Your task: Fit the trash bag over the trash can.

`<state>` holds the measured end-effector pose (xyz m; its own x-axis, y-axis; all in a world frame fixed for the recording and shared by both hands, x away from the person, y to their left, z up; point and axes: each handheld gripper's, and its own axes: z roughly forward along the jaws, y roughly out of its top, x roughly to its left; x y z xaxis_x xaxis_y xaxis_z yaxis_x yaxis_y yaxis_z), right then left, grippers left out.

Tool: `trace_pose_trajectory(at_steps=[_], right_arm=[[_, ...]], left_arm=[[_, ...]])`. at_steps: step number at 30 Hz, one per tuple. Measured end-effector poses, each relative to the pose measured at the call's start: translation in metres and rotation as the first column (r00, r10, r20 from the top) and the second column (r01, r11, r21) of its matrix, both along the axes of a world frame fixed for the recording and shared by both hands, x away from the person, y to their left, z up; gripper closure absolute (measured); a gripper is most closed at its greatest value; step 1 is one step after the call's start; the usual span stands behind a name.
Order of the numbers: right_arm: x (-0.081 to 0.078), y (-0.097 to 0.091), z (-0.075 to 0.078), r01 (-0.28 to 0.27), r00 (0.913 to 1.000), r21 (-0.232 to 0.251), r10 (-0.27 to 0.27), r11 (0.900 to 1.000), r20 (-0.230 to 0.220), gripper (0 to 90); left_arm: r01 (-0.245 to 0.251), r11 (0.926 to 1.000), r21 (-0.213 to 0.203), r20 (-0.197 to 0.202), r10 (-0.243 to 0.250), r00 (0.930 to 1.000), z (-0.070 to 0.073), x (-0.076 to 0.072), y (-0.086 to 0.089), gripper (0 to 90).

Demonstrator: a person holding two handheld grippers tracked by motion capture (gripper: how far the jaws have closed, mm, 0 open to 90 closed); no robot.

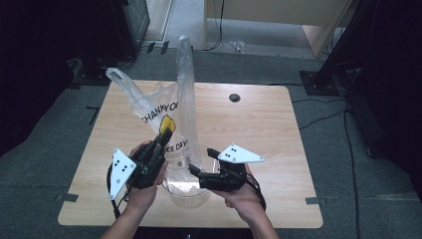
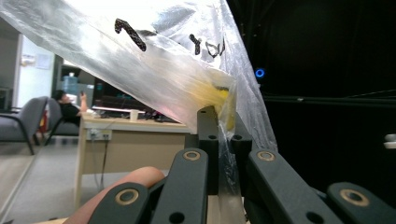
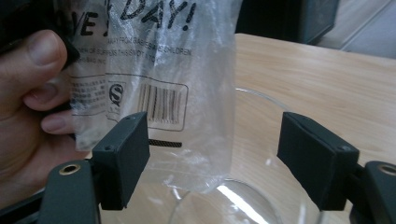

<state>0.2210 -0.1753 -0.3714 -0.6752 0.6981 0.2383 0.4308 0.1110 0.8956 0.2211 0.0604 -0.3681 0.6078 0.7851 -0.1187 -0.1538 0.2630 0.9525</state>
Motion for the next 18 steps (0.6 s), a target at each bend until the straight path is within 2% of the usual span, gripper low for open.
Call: trace_pose_trajectory(at_steps=[2,4,7,8,10,13,18], right_arm=[[0.0022,0.0021,0.0009,-0.024,0.9996,0.012,0.024,0.9996,-0.017,25.8],[0.0035,0.0044,0.0008,-0.045,0.9988,0.012,0.046,0.9989,-0.016,31.7],[0.0039,0.0074,-0.0003,-0.068,0.9976,0.008,0.068,0.9977,-0.016,50.8],[0.0036,0.0085,-0.001,-0.061,0.9981,-0.007,0.061,0.9981,-0.006,61.6],[0.0032,0.0089,-0.0021,-0.04,0.999,-0.031,0.04,0.9987,0.018,75.1],[0.003,0.0069,-0.003,-0.003,0.9989,-0.049,0.005,0.9988,0.046,88.4],[0.0024,-0.0005,-0.0027,0.089,0.9918,-0.072,-0.082,0.9934,0.099,90.0]], left_arm=[[0.016,0.9998,-0.013,-0.002,-0.016,0.9999,0.0002,0.0004,0.0016,88.3],[0.033,0.9992,-0.024,-0.008,-0.033,0.9994,0.0003,0.0013,0.0031,88.3],[0.046,0.9984,-0.032,-0.011,-0.047,0.9989,0.0001,0.0017,0.0035,88.3],[0.056,0.9979,-0.032,-0.01,-0.057,0.9984,0.0002,0.0016,0.0037,88.3],[0.08,0.9962,-0.036,-0.006,-0.08,0.9968,0.0003,0.0014,0.004,88.3],[0.111,0.9933,-0.032,-0.003,-0.112,0.9938,0.0004,0.0014,0.0047,87.9],[0.157,0.9876,-0.009,-0.008,-0.157,0.9876,-0.0009,0.0016,0.0055,86.9]])
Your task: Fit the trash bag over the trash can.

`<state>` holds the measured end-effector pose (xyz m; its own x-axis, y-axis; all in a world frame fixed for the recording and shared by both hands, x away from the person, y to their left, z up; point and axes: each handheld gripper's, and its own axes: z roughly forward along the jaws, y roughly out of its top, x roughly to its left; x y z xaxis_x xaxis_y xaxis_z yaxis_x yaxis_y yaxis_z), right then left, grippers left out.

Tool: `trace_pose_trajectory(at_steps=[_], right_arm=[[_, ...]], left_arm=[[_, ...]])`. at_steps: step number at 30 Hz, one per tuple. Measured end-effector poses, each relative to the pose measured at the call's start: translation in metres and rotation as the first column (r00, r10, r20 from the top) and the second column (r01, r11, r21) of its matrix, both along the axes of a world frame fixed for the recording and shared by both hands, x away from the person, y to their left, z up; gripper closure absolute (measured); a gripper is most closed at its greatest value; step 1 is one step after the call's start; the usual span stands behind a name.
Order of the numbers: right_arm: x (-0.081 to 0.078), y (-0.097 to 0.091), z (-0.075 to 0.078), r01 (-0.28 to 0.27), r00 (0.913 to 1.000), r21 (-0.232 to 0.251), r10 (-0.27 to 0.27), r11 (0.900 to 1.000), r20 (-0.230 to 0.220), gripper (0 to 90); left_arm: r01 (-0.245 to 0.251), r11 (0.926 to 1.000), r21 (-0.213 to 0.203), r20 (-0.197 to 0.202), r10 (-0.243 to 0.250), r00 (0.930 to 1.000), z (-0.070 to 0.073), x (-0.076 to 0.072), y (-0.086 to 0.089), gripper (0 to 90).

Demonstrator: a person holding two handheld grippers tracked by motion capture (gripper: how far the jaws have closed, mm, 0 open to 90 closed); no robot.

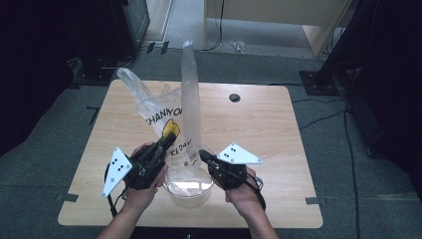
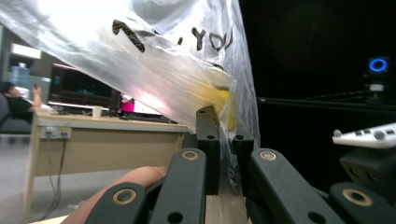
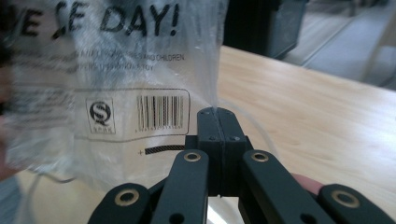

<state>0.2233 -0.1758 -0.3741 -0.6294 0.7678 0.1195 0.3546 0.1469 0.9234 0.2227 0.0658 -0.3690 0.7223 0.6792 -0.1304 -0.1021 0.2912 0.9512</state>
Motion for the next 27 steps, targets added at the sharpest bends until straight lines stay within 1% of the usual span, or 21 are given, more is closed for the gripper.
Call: trace_pose_trajectory(at_steps=[1,3,4,5,7,9,11,13,15,16,18,20,22,23,25,26,27], right_arm=[[0.0,-0.002,0.0,0.017,0.9998,-0.006,-0.017,0.9998,0.01,90.0],[-0.001,-0.005,0.0,0.049,0.9985,-0.009,-0.049,0.9988,0.026,90.0],[-0.001,-0.007,0.0,0.065,0.9974,-0.009,-0.064,0.9979,0.033,90.0],[0.0,-0.008,0.0,0.071,0.997,-0.006,-0.071,0.9974,0.031,90.0],[0.0,-0.012,0.0,0.103,0.994,-0.002,-0.103,0.9947,0.037,90.0],[0.0,-0.015,-0.002,0.113,0.9931,0.007,-0.113,0.9936,0.032,90.0],[0.0,-0.015,-0.004,0.096,0.9951,0.007,-0.096,0.9953,0.022,90.0],[-0.001,-0.013,-0.007,0.07,0.9975,-0.007,-0.07,0.9975,0.014,90.0],[-0.002,-0.011,-0.01,0.033,0.9994,-0.004,-0.033,0.9994,-0.004,90.0],[-0.002,-0.01,-0.011,0.012,0.9998,-0.004,-0.012,0.9999,-0.015,89.6],[-0.003,-0.008,-0.013,-0.044,0.9984,-0.007,0.044,0.999,-0.036,78.6],[-0.004,-0.007,-0.015,-0.083,0.9957,-0.008,0.083,0.9965,-0.042,59.6],[-0.005,-0.007,-0.014,-0.105,0.9937,0.004,0.105,0.9944,-0.04,45.4],[-0.005,-0.007,-0.013,-0.103,0.994,0.012,0.103,0.9946,-0.035,39.9],[-0.004,-0.009,-0.01,-0.085,0.9958,0.027,0.086,0.996,-0.032,31.7],[-0.002,-0.01,-0.008,-0.085,0.9956,0.039,0.087,0.9956,-0.035,31.0],[-0.002,-0.011,-0.007,-0.078,0.9965,0.053,0.079,0.9956,-0.028,31.3]], left_arm=[[0.009,0.9999,0.009,-0.002,-0.009,1.0,0.0,0.0,0.0,86.7],[0.045,0.9988,0.02,-0.01,-0.045,0.9989,-0.002,0.001,0.001,86.6],[0.051,0.9983,0.028,-0.012,-0.051,0.9986,-0.002,0.001,0.002,86.7],[0.061,0.9973,0.041,-0.017,-0.06,0.998,-0.003,0.001,0.003,86.7],[0.081,0.995,0.057,-0.029,-0.08,0.9964,-0.004,0.002,0.004,86.7],[0.084,0.9939,0.072,-0.042,-0.081,0.9958,-0.006,0.004,0.006,86.5],[0.092,0.9931,0.072,-0.054,-0.089,0.9946,-0.009,0.005,0.009,86.3],[0.093,0.993,0.073,-0.062,-0.088,0.9941,-0.011,0.006,0.012,86.3],[0.089,0.9927,0.082,-0.067,-0.083,0.9942,-0.013,0.006,0.013,86.2],[0.084,0.992,0.094,-0.069,-0.078,0.9946,-0.014,0.006,0.014,85.9],[0.073,0.9906,0.116,-0.068,-0.065,0.9956,-0.016,0.004,0.013,85.1],[0.067,0.9873,0.145,-0.066,-0.058,0.9962,-0.019,0.002,0.012,84.1],[0.061,0.9824,0.176,-0.056,-0.052,0.9971,-0.021,0.0,0.011,82.5],[0.061,0.9803,0.187,-0.053,-0.052,0.9972,-0.022,-0.001,0.01,81.5],[0.068,0.9733,0.219,-0.043,-0.06,0.9972,-0.025,-0.004,0.008,79.0],[0.071,0.9679,0.241,-0.038,-0.063,0.9973,-0.026,-0.005,0.007,78.4],[0.074,0.9632,0.258,-0.033,-0.068,0.9971,-0.027,-0.006,0.006,77.7]])
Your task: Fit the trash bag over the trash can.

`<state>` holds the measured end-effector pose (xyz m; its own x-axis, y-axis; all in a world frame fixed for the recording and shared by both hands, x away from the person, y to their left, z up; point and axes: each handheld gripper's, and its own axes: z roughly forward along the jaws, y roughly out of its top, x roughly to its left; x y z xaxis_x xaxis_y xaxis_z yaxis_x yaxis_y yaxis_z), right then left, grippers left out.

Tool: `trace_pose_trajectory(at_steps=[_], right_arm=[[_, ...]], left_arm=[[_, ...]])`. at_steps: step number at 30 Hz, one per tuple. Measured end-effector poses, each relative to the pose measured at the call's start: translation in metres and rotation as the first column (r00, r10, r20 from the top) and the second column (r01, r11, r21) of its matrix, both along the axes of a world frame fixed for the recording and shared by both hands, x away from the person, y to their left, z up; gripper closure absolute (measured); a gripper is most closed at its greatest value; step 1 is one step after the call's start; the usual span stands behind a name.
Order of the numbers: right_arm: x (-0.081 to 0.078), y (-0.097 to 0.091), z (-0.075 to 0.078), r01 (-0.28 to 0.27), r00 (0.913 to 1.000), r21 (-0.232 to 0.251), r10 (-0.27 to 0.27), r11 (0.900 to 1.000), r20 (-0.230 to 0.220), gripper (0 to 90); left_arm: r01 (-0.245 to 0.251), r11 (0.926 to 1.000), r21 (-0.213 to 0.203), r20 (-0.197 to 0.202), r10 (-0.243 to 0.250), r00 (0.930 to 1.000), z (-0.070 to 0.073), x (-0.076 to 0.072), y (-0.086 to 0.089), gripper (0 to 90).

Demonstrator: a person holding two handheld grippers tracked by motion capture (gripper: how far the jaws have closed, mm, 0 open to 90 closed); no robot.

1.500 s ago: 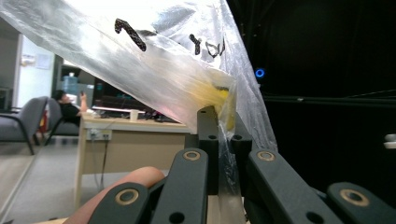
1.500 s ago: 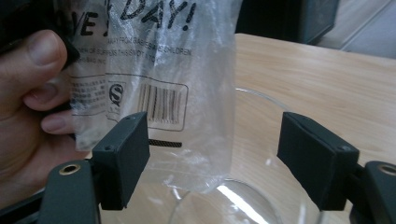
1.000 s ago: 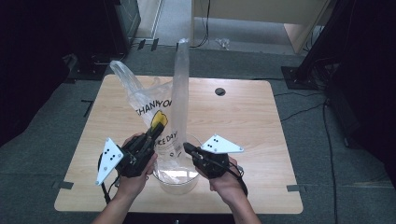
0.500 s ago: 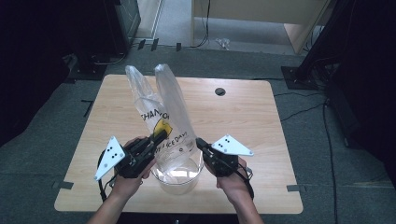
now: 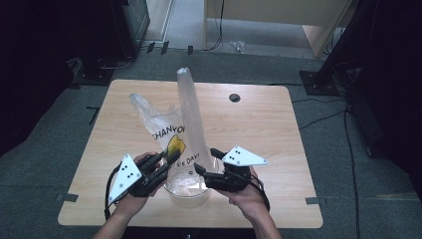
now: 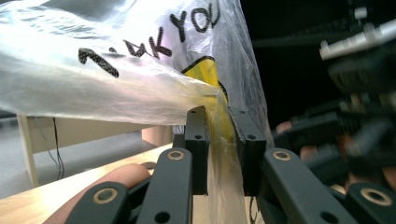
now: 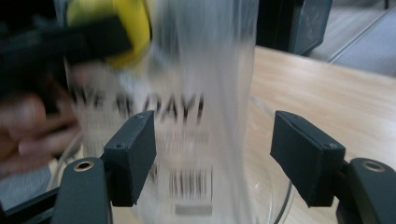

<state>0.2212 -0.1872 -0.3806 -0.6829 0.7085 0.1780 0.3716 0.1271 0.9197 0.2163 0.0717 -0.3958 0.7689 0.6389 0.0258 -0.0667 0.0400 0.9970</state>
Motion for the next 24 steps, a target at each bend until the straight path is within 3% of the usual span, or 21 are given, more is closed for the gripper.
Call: trace_pose_trajectory(at_steps=[3,6,8,10,11,14,19,24], right_arm=[[-0.003,-0.002,0.004,0.002,0.999,0.035,-0.004,0.9994,0.044,40.9],[-0.009,-0.002,0.005,0.011,0.995,0.029,-0.014,0.9995,0.099,69.5],[-0.009,-0.001,0.004,0.007,0.9966,0.004,-0.007,1.0,0.082,73.2],[-0.008,0.0,0.0,-0.005,0.9978,-0.032,0.007,0.9995,0.065,65.2],[-0.008,0.0,-0.002,-0.019,0.9982,-0.045,0.021,0.9988,0.056,56.0],[-0.008,-0.003,-0.004,-0.017,0.9991,-0.036,0.018,0.9992,0.038,39.5],[-0.01,-0.01,0.001,-0.005,0.9989,-0.006,0.005,1.0,0.047,32.1],[-0.011,-0.013,0.007,0.014,0.9983,0.002,-0.014,0.9999,0.057,30.1]], left_arm=[[0.016,0.9989,0.044,0.003,-0.016,0.9999,-0.003,-0.003,-0.003,73.5],[0.037,0.9981,0.048,-0.009,-0.037,0.9993,-0.005,-0.004,-0.001,61.8],[0.035,0.9986,0.04,-0.016,-0.035,0.9993,-0.006,-0.003,0.001,54.3],[0.026,0.999,0.035,-0.019,-0.025,0.9995,-0.006,-0.003,0.004,49.1],[0.019,0.9994,0.03,-0.019,-0.019,0.9996,-0.006,-0.003,0.005,47.0],[-0.001,0.9998,0.021,-0.022,0.002,0.9998,-0.005,-0.003,0.01,39.8],[-0.029,0.9993,0.022,-0.027,0.03,0.9992,-0.004,-0.005,0.015,28.8],[-0.059,0.9982,0.013,-0.036,0.059,0.9976,-0.002,-0.004,0.02,27.1]])
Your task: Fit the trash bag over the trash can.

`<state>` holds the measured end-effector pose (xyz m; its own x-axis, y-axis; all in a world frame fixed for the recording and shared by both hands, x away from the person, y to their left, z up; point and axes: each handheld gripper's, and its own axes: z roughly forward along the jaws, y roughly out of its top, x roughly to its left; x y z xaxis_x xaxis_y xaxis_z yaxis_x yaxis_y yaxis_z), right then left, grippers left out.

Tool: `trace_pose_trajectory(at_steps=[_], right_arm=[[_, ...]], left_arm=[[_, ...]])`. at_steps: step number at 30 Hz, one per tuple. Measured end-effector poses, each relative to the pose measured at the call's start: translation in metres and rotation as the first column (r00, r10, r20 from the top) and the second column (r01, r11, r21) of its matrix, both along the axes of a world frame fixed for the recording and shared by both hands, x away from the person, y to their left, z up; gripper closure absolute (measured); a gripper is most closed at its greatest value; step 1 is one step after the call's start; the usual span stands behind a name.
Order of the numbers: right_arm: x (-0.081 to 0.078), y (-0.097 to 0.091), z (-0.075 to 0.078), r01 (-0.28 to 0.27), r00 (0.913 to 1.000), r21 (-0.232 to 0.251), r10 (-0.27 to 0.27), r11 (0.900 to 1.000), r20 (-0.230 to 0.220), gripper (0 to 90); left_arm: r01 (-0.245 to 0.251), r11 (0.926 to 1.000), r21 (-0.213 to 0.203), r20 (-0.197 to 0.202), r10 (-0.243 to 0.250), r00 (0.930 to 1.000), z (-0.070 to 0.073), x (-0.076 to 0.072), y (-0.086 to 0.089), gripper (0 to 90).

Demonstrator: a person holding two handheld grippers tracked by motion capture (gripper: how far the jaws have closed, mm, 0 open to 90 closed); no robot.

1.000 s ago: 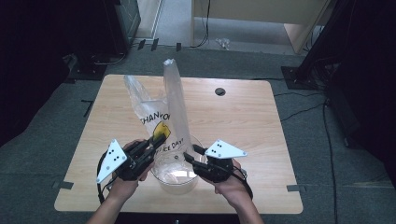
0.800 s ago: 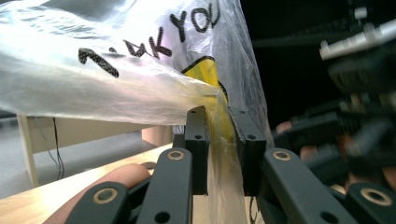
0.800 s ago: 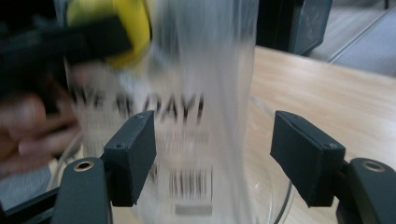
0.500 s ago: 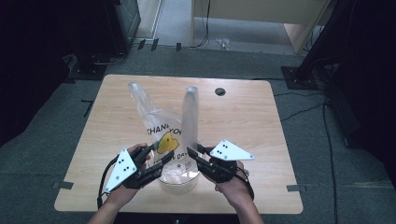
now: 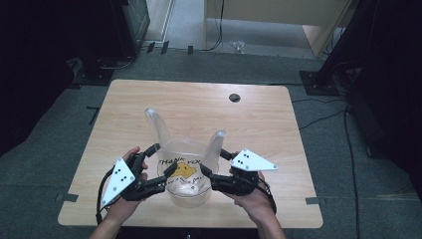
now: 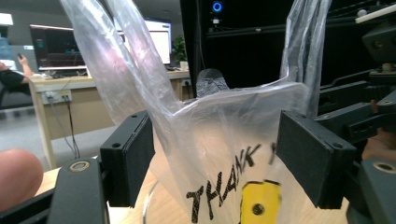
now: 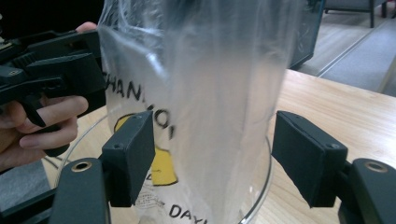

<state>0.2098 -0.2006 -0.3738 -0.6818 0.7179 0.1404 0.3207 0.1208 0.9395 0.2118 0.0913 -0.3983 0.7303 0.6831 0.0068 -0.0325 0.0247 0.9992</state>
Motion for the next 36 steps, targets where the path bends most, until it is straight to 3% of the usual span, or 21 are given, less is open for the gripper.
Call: trace_pose_trajectory(at_steps=[6,9,14,16,19,23,27,31,34,36], right_arm=[[-0.002,-0.004,0.006,0.032,0.9993,0.018,-0.032,0.9993,0.016,29.2],[-0.003,-0.006,0.01,0.057,0.998,0.02,-0.058,0.9982,0.026,31.3],[-0.006,-0.006,0.015,0.077,0.9953,0.023,-0.078,0.9968,0.058,43.9],[-0.007,-0.007,0.017,0.082,0.9939,0.042,-0.085,0.9957,0.07,56.2],[-0.004,-0.005,0.016,0.083,0.9934,0.042,-0.086,0.9957,0.075,73.8],[-0.001,0.001,0.011,0.103,0.9921,-0.004,-0.103,0.9947,0.072,89.9],[0.003,-0.001,0.002,0.134,0.9897,-0.034,-0.132,0.9904,0.055,90.0],[0.002,-0.005,-0.007,0.137,0.9902,-0.049,-0.135,0.9894,0.037,90.0],[0.0,-0.007,-0.009,0.136,0.9904,-0.051,-0.135,0.9894,0.03,90.0],[0.0,-0.008,-0.009,0.138,0.9902,-0.043,-0.136,0.9895,0.028,90.0]], left_arm=[[-0.067,0.9973,-0.029,-0.011,0.067,0.9977,0.007,0.003,0.008,27.2],[-0.122,0.992,-0.035,-0.03,0.121,0.9923,0.012,0.006,0.011,28.7],[-0.154,0.9867,-0.053,-0.073,0.15,0.986,0.02,0.013,0.014,36.6],[-0.161,0.9852,-0.058,-0.108,0.154,0.9821,0.022,0.018,0.012,41.2],[-0.131,0.9887,-0.073,-0.177,0.116,0.9773,0.021,0.026,0.012,54.4],[-0.112,0.9928,-0.043,-0.238,0.099,0.9662,0.016,0.03,0.012,67.8],[-0.092,0.9954,-0.027,-0.283,0.081,0.9557,0.01,0.03,0.018,75.5],[-0.075,0.9972,-0.001,-0.298,0.072,0.9519,0.005,0.027,0.023,84.6],[-0.072,0.9972,0.023,-0.292,0.075,0.9534,0.001,0.025,0.024,84.6],[-0.081,0.9967,0.007,-0.289,0.08,0.9541,0.001,0.025,0.025,75.1]])
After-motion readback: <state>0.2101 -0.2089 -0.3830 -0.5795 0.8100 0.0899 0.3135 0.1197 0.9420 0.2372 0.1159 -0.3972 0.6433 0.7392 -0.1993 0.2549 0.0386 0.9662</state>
